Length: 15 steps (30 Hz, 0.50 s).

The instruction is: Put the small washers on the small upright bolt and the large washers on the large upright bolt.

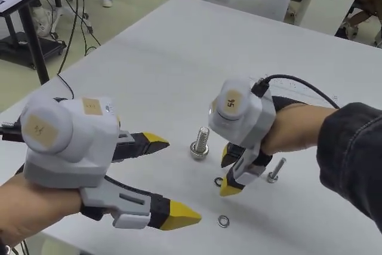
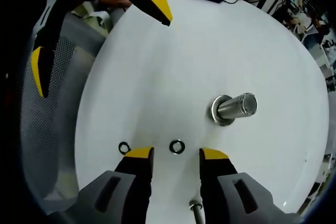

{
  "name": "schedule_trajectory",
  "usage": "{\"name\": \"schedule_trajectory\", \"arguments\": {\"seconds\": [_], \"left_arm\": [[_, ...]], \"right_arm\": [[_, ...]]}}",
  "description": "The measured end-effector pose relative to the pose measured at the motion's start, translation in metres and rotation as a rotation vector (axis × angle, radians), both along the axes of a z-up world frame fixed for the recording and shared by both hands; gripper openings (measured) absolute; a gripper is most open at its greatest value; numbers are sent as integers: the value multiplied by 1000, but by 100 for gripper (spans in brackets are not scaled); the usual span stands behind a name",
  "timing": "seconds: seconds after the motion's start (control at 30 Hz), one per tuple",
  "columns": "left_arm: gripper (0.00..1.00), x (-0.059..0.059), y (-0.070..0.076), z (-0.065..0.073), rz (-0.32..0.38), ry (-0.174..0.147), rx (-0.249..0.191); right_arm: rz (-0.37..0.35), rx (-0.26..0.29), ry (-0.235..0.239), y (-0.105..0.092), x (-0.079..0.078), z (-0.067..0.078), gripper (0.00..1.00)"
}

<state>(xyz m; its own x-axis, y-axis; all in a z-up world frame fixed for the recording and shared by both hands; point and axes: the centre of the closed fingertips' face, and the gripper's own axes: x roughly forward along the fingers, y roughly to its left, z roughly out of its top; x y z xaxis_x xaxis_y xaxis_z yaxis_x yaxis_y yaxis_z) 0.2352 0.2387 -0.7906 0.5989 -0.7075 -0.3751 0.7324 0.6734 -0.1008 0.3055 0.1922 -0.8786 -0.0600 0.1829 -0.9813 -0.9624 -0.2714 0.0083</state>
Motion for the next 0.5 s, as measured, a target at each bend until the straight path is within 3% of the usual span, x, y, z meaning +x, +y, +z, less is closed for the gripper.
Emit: {"name": "schedule_trajectory", "arguments": {"seconds": [0.5], "left_arm": [[77,0,1,0,3,2,-3]], "right_arm": [[6,-18,-13,-1,1,-5,33]]}}
